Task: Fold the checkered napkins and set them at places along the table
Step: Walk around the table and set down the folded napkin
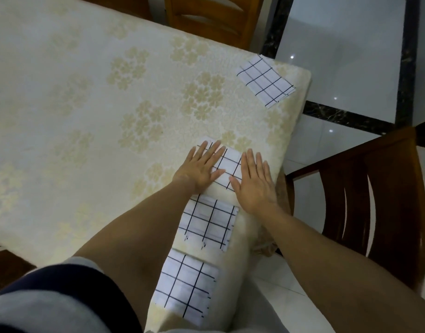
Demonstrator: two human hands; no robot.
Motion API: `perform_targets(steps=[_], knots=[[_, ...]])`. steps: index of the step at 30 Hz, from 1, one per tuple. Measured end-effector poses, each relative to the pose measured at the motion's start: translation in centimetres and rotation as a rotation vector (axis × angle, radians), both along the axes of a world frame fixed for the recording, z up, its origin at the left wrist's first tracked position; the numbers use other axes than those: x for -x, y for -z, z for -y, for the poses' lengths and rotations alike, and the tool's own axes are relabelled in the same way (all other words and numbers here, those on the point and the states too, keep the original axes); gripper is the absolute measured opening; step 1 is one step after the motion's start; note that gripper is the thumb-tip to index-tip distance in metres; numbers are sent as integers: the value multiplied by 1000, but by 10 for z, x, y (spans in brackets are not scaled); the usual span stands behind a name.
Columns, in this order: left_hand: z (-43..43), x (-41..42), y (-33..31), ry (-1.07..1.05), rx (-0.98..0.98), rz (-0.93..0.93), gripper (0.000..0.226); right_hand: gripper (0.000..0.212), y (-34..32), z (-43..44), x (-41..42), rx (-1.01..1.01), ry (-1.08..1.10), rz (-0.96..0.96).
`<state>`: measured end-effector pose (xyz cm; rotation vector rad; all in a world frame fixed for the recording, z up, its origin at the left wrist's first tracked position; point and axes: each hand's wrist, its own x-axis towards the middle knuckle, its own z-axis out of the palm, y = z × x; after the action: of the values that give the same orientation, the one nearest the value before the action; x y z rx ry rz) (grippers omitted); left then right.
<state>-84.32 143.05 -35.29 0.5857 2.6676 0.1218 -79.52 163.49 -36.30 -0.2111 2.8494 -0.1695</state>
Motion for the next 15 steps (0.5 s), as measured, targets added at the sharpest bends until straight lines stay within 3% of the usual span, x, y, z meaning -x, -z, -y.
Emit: perform_targets(steps=[8,11,15], knots=[[2,3,-1,4,-10,49,90,80,-1,-8,-5,52,10,-3],[-5,8,-10,-44,-18,16,100,71,-10,-10,9,198,108,-170],[-27,42,-15,-147,-199,-209,72,54,-16,-19,91,233,196,-385]])
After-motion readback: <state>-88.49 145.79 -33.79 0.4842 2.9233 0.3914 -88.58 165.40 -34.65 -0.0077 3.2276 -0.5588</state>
